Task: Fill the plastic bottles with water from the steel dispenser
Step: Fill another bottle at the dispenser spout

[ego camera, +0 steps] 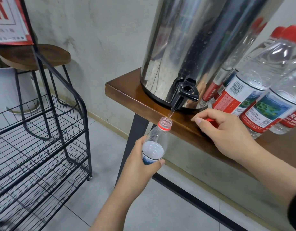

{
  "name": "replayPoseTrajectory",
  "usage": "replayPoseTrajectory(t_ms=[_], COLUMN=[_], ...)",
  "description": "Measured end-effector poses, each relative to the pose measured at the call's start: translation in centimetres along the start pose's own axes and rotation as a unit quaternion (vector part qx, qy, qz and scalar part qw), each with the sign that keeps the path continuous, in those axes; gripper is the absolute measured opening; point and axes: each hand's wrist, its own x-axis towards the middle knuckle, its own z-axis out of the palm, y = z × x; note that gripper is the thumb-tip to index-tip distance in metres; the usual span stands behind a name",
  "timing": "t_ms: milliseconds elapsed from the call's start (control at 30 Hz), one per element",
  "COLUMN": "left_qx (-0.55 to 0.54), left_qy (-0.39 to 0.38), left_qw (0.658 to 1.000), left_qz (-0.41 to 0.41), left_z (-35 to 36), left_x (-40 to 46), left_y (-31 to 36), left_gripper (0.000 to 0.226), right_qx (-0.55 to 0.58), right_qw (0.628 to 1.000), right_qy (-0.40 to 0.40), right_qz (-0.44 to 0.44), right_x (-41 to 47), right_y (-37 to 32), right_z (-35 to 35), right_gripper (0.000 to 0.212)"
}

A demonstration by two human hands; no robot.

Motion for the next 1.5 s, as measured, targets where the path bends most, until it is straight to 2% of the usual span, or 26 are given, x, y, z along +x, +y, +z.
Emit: replayPoseTrajectory(t_ms=[1500], left_qx=[0.007], left_qy=[-0.005], left_qw=[1.000], left_qz=[-0.003], left_z=[-0.02], left_x=[-0.06], left_y=[-0.03], left_gripper=[0.077], right_qx=[-0.006], right_qw=[1.000], right_qy=[0.007], right_qz=[-0.003], right_x=[0.03], right_y=[0.10], right_z=[0.11], right_gripper=[0.013])
